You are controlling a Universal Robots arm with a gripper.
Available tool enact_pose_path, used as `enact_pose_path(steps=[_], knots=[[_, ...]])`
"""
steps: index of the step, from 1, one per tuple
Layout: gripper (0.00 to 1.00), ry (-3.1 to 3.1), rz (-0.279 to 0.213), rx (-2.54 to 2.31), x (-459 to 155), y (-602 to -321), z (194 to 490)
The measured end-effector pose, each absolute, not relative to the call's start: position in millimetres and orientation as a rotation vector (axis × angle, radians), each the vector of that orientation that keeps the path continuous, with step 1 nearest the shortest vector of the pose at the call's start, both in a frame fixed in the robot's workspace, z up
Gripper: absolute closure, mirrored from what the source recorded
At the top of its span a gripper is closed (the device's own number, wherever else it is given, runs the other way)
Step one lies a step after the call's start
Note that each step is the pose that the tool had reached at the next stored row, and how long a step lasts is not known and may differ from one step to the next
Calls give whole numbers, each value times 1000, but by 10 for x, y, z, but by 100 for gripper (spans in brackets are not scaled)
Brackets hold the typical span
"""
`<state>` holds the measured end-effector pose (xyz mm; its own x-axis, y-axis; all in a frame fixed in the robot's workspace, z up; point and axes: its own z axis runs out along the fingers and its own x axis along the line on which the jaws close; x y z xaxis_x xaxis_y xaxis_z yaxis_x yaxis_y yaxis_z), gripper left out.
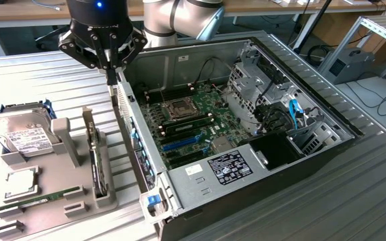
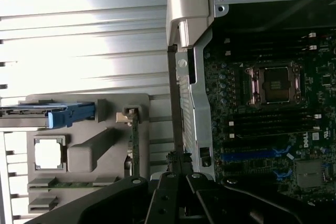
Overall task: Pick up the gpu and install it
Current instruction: 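Reach for the gpu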
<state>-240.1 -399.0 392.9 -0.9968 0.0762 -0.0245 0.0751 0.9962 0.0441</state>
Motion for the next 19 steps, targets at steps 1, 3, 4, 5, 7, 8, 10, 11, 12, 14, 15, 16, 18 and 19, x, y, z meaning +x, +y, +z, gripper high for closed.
enact_pose_path(steps=[1, 3, 4, 5, 7, 8, 10, 11, 12, 14, 15, 16, 18, 19], knots=[[89, 3112, 67, 118, -2404, -3990, 3929], [89, 3112, 67, 118, -2412, -3990, 3929], [89, 3112, 67, 118, -2416, -3990, 3929], [89, 3113, 67, 118, -2420, -3990, 3929], [89, 3112, 67, 118, -2426, -3990, 3929], [89, 3112, 67, 118, -2430, -3990, 3929], [89, 3112, 67, 118, -2432, -3990, 3929], [89, 3112, 67, 118, -2435, -3990, 3929], [89, 3112, 67, 118, -2439, -3990, 3929], [89, 3112, 67, 118, -2442, -3990, 3929], [89, 3112, 67, 118, -2451, -3990, 3929], [89, 3112, 67, 118, -2457, -3990, 3929], [89, 3112, 67, 118, -2474, -3990, 3928], [89, 3112, 67, 118, -2479, -3990, 3928]])
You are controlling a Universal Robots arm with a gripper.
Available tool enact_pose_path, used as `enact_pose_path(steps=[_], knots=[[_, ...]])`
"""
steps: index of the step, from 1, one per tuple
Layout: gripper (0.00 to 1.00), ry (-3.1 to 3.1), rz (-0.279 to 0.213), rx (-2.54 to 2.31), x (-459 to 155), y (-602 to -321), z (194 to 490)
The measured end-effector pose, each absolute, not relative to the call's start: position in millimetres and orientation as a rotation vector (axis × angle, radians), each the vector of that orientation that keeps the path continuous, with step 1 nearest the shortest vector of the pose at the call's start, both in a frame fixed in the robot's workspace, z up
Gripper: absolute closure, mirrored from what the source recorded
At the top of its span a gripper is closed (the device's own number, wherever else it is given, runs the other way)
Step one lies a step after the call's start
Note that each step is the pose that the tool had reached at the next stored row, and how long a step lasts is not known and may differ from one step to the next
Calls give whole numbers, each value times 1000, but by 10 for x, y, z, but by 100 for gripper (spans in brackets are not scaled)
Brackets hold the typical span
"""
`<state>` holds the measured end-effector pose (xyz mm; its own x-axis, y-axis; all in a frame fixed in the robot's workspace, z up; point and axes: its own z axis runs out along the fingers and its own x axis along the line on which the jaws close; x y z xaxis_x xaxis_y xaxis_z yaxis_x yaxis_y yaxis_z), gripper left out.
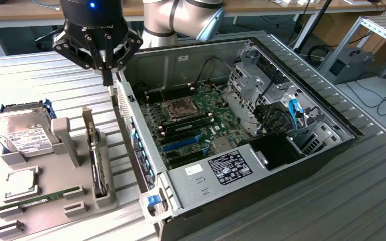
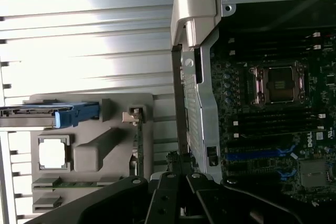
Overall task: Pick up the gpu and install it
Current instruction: 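Reach for the gpu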
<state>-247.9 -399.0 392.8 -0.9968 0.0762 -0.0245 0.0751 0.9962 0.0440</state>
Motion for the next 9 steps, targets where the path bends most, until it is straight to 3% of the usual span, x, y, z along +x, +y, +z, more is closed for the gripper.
enact_pose_path(steps=[9], knots=[[89, 3112, 67, 118, -2509, -3990, 3928]])
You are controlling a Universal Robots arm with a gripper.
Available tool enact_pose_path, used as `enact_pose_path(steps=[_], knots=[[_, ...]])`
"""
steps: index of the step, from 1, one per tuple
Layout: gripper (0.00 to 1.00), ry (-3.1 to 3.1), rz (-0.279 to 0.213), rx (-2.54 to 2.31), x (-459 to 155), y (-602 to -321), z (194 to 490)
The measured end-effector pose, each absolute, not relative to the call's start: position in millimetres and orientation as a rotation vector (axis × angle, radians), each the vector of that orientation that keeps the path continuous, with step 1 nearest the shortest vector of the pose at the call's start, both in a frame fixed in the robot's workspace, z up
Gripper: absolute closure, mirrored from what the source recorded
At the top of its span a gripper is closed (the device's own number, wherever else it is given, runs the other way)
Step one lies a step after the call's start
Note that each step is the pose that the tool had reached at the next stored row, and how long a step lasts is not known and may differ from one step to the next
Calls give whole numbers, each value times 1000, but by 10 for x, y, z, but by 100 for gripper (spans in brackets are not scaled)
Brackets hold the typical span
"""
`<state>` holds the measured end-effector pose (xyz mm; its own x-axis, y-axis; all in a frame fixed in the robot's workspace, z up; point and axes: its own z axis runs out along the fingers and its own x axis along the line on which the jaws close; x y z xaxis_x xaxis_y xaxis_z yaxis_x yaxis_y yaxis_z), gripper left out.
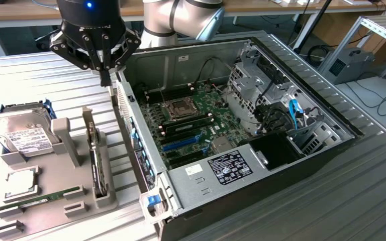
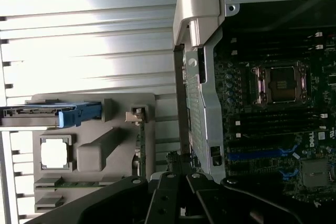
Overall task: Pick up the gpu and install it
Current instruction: 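Reach for the gpu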
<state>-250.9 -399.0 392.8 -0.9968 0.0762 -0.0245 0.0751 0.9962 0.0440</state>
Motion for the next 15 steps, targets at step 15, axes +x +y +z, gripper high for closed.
enact_pose_path(steps=[15], knots=[[89, 3112, 65, 118, -2549, -3990, 3923]])
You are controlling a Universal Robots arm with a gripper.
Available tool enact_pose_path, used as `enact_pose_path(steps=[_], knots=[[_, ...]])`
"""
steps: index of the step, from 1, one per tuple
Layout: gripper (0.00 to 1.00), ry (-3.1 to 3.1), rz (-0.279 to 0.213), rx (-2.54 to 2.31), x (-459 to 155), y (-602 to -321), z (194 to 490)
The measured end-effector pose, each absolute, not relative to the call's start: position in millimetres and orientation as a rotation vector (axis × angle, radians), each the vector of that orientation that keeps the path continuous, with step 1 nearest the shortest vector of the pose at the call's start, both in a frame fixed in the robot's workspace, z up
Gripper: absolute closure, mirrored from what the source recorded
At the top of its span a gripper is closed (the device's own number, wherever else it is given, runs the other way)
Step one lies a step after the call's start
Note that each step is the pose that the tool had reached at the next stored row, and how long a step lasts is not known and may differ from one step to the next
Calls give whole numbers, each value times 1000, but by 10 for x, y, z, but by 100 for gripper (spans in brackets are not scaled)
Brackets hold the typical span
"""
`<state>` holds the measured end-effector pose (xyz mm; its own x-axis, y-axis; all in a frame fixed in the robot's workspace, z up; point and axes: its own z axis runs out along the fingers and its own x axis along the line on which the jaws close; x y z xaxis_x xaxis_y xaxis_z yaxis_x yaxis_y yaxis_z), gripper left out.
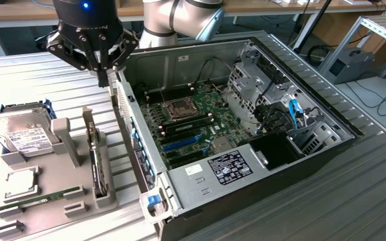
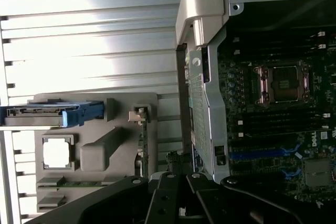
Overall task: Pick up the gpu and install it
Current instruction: 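Reach for the gpu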
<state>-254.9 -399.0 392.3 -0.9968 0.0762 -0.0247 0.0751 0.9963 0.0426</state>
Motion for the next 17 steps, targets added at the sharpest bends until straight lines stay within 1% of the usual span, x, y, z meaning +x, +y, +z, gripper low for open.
enact_pose_path(steps=[17], knots=[[89, 3113, 65, 118, -2613, -3990, 3920]])
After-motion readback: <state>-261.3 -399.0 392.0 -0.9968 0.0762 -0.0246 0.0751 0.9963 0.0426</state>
